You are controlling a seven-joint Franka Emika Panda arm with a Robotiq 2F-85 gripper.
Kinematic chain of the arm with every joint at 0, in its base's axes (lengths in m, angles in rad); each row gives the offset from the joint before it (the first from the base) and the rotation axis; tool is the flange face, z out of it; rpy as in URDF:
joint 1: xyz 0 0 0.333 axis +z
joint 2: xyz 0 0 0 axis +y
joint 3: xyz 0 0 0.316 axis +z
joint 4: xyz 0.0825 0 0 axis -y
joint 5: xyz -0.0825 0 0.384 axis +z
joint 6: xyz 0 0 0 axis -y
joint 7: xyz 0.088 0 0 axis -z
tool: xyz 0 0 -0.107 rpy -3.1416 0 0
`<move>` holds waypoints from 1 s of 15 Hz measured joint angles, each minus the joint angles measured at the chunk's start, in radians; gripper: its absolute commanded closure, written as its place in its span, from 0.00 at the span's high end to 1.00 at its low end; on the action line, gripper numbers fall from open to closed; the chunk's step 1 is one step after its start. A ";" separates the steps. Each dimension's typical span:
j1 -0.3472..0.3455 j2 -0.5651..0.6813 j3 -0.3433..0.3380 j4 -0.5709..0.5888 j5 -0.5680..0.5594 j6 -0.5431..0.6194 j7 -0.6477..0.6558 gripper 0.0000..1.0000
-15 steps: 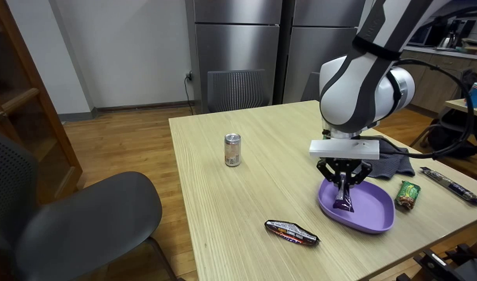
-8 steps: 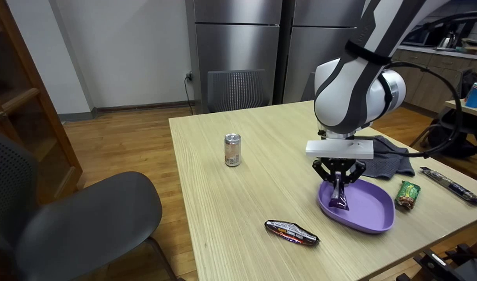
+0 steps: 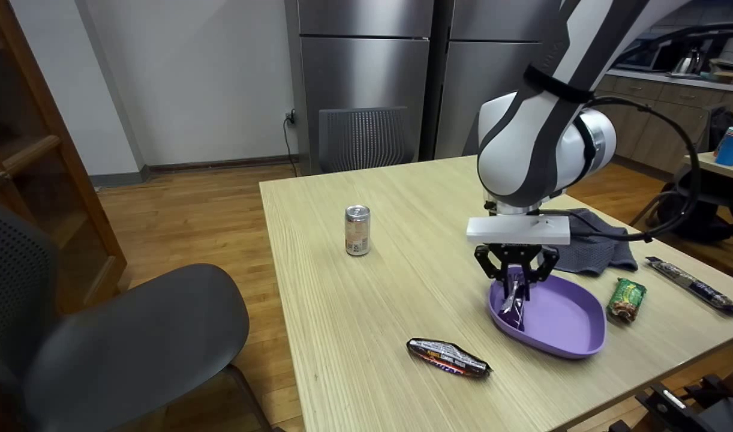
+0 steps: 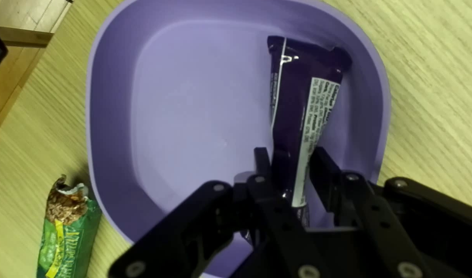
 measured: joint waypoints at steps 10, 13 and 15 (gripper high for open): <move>-0.022 -0.025 0.000 0.009 0.004 -0.019 -0.043 1.00; -0.039 -0.041 0.000 0.008 0.006 -0.037 -0.055 1.00; -0.048 -0.050 0.000 0.008 0.006 -0.041 -0.056 1.00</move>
